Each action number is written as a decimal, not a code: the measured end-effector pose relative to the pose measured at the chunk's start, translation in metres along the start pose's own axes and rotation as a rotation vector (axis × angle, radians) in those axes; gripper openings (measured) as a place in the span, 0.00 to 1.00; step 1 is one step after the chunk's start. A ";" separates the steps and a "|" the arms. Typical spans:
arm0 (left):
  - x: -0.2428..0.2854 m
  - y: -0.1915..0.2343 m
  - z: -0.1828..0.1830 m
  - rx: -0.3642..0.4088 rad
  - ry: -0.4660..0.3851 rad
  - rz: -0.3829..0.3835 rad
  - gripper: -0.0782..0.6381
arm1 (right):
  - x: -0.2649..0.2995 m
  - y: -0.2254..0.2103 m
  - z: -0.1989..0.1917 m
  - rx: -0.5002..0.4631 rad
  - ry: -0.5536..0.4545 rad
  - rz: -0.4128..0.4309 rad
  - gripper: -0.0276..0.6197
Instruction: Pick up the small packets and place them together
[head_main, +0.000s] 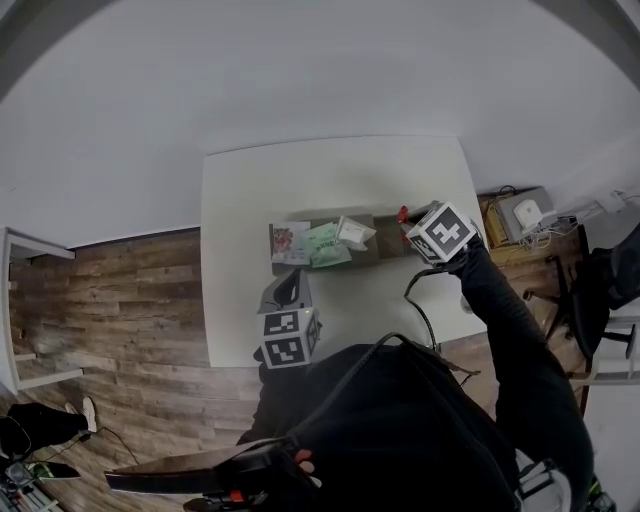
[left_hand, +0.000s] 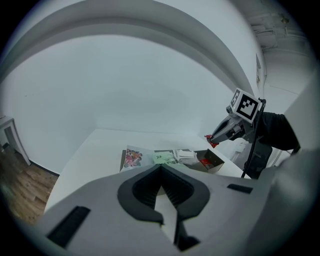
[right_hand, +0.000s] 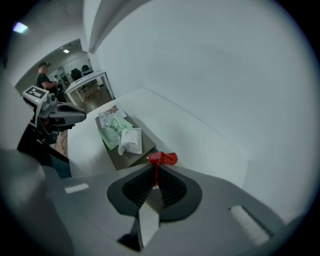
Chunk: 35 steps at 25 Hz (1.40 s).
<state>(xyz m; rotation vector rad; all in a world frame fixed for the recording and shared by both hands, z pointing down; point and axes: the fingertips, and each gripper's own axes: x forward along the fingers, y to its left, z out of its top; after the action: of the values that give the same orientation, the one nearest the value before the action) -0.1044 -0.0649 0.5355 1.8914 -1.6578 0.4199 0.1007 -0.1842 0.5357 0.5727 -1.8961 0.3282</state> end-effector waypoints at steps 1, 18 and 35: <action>0.001 -0.001 0.001 0.001 -0.002 -0.002 0.11 | -0.001 0.007 0.006 -0.037 -0.009 0.011 0.08; -0.006 0.003 0.004 0.004 -0.026 0.003 0.11 | 0.021 0.102 0.065 -0.370 -0.124 0.101 0.08; -0.006 -0.004 0.006 0.005 -0.024 -0.016 0.11 | 0.038 0.117 0.070 -0.529 -0.118 0.022 0.08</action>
<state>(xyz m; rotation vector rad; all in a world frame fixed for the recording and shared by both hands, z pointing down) -0.1028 -0.0638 0.5268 1.9194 -1.6582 0.3968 -0.0281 -0.1274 0.5484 0.2172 -1.9971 -0.1986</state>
